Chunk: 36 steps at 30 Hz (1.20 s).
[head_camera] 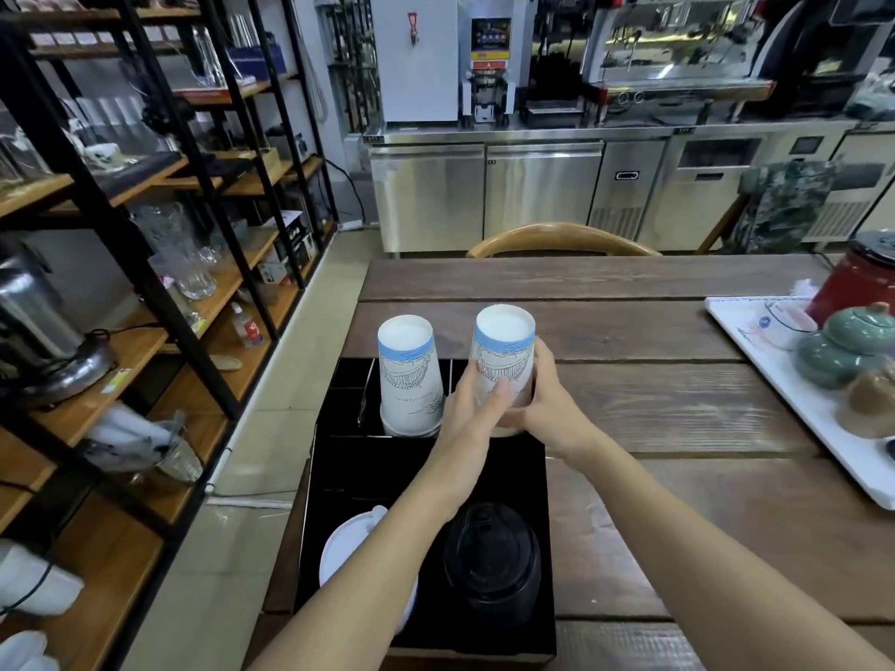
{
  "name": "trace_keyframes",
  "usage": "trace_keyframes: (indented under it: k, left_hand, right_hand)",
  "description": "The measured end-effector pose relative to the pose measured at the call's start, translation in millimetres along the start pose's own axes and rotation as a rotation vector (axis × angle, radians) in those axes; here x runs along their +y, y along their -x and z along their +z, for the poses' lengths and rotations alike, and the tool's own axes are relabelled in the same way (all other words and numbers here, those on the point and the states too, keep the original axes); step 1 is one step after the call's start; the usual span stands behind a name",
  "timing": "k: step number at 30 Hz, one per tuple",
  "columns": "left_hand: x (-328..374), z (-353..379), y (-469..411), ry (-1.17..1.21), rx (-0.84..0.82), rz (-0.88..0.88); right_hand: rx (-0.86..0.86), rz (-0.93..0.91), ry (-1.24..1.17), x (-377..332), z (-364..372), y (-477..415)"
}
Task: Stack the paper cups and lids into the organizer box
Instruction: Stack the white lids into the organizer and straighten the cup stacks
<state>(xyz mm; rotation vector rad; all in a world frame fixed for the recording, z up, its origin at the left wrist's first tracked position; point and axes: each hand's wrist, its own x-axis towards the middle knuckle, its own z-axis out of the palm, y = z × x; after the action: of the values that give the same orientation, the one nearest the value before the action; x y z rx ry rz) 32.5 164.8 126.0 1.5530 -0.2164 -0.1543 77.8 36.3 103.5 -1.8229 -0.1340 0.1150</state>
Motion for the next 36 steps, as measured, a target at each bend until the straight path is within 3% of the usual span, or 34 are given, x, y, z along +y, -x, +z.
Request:
trace_keyframes:
  k: [3,5,9,12,14,16,19,24,29,36]
  left_hand:
    - [-4,-5,6,0.02,0.271,0.036]
    - [-5,-14,9,-0.074,0.481,0.128]
    - [-8,-35,6,-0.086,0.692,0.235]
    - [-10,-48,0,0.022,0.776,0.214]
    - [-14,-54,-5,0.084,0.803,0.191]
    - [-19,-60,-10,0.123,0.801,0.159]
    - [-26,-66,-15,0.166,0.729,0.122]
    - [-35,-71,-20,0.151,0.625,0.114]
    - [-34,-72,-21,0.193,0.377,0.093]
    - [-30,-84,-17,0.164,0.264,0.091]
  right_hand:
    - [0.226,-0.09,0.218,9,7,11]
    - [0.357,-0.246,0.35,15,10,21]
    - [0.489,-0.522,0.373,7,14,36]
    - [0.487,-0.767,0.382,-17,22,38]
    - [0.369,-0.845,0.389,-29,31,38]
    - [0.195,-0.743,0.36,-35,43,36]
    - [-0.024,-0.438,0.308,-37,60,29]
    - [-0.07,-0.102,0.185,-39,76,8]
    - [-0.167,-0.071,-0.035,-37,82,-2]
    - [-0.24,-0.053,-0.081,-27,83,-3]
